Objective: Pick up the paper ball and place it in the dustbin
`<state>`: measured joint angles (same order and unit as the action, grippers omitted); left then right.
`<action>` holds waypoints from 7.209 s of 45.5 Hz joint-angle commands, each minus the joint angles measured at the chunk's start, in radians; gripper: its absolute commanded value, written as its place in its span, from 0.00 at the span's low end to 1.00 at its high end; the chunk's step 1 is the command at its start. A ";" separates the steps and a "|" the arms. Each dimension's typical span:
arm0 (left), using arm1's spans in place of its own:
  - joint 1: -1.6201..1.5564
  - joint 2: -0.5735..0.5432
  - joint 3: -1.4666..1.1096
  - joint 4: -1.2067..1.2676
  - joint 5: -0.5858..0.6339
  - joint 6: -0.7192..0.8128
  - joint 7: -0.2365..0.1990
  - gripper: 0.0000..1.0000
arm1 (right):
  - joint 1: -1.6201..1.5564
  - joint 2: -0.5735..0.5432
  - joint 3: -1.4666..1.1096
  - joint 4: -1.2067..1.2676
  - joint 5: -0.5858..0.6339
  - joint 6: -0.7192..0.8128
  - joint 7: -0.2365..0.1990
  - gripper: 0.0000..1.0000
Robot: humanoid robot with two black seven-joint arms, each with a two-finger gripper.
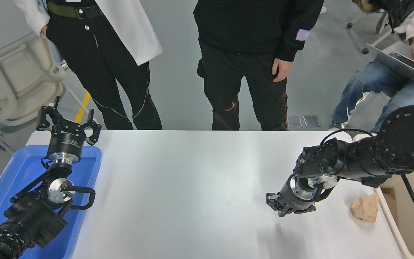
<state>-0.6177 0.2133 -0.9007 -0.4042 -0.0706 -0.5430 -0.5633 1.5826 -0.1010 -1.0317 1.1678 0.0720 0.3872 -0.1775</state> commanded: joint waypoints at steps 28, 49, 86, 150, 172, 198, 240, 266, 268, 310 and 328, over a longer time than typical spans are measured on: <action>0.001 0.000 0.000 0.001 0.000 0.000 -0.001 0.99 | 0.803 -0.200 -0.013 0.354 0.014 0.398 0.003 1.00; 0.001 0.000 0.000 -0.001 0.000 0.000 -0.001 0.99 | 0.955 -0.198 -0.064 0.380 0.002 0.398 0.003 1.00; 0.000 0.000 0.000 0.001 0.000 0.000 -0.001 0.99 | 0.054 -0.493 -0.193 0.043 -0.235 -0.085 0.003 1.00; 0.000 0.000 -0.001 0.001 0.000 0.000 0.000 0.99 | -0.576 -0.388 0.240 -0.336 -0.256 -0.384 0.004 0.09; -0.001 0.000 -0.001 -0.001 0.000 0.000 0.000 0.99 | -0.477 -0.442 0.225 -0.234 -0.156 -0.361 -0.002 0.00; -0.001 0.000 0.000 -0.001 0.000 0.000 0.000 0.99 | 0.407 -0.706 0.024 0.130 -0.328 0.398 0.004 0.00; -0.001 0.000 -0.001 -0.001 0.000 0.000 0.000 0.99 | 0.136 -0.703 -0.134 0.021 -0.322 -0.118 0.010 0.00; -0.001 0.000 -0.001 0.001 0.000 0.000 0.000 0.99 | -0.659 -0.485 0.246 -0.643 -0.213 -0.475 0.010 0.00; -0.001 0.000 -0.001 -0.001 0.000 0.000 0.000 0.99 | -0.699 -0.454 0.274 -0.698 -0.210 -0.476 0.010 0.00; -0.001 -0.002 -0.001 0.001 0.000 0.000 -0.001 0.99 | -0.863 -0.342 0.380 -0.990 -0.210 -0.481 0.010 0.69; -0.001 0.000 -0.001 -0.001 0.000 0.000 0.000 0.99 | -0.843 -0.353 0.374 -0.944 -0.210 -0.479 0.010 0.70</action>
<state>-0.6181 0.2131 -0.9020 -0.4040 -0.0706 -0.5430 -0.5631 0.7223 -0.4425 -0.6548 0.1884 -0.1381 -0.0926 -0.1672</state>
